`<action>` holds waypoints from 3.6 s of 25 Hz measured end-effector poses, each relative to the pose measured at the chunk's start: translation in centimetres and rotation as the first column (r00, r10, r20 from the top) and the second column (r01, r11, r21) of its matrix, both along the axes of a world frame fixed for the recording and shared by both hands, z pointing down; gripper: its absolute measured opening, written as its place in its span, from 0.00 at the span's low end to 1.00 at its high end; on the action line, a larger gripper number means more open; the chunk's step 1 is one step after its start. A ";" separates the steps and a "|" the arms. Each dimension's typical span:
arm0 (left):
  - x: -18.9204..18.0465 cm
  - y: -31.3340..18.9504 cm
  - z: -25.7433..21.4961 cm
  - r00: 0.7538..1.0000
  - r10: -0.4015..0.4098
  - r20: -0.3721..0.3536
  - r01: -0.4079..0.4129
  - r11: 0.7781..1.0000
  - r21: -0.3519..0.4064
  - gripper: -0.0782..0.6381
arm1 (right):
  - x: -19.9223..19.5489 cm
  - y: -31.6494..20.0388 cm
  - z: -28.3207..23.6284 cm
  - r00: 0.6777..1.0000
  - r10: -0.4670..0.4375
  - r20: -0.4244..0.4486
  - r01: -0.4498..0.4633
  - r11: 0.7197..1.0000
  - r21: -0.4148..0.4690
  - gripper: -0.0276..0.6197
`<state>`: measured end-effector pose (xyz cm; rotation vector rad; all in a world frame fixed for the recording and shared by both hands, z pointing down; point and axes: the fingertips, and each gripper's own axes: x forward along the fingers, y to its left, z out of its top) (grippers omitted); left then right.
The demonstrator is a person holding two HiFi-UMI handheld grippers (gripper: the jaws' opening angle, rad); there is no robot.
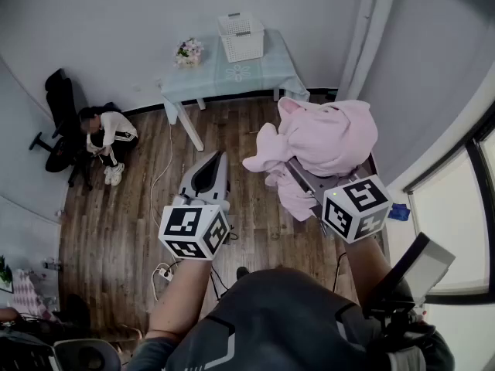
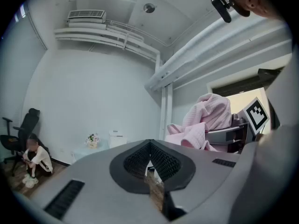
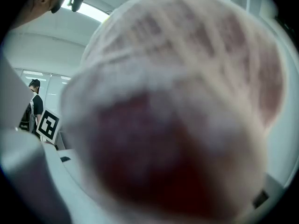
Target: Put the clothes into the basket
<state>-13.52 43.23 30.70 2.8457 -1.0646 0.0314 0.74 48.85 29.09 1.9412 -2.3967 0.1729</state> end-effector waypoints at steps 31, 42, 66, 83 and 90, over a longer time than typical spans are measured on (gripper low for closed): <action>-7.9 -11.1 2.2 0.996 0.082 -0.029 -0.082 0.997 -0.007 0.12 | -6.1 -10.4 0.1 0.994 0.104 0.032 -0.104 0.995 -0.007 0.56; 0.2 -24.6 2.0 1.000 -0.012 0.029 0.012 1.000 -0.010 0.12 | 2.8 -24.7 0.2 0.997 0.011 0.077 -0.011 1.000 0.009 0.56; 7.6 -34.6 1.5 0.995 -0.097 0.038 0.098 0.995 -0.013 0.12 | 12.3 -34.7 -0.3 0.995 -0.076 0.063 0.073 0.996 0.048 0.56; 11.7 -49.3 0.8 0.999 -0.042 0.011 0.042 0.999 0.008 0.12 | 15.9 -49.3 -0.6 0.997 -0.051 0.055 0.048 0.997 0.055 0.56; 10.9 -56.5 0.2 1.000 -0.002 -0.015 0.002 1.000 -0.009 0.12 | 15.1 -55.9 -1.9 0.999 -0.016 0.036 0.014 0.998 0.057 0.56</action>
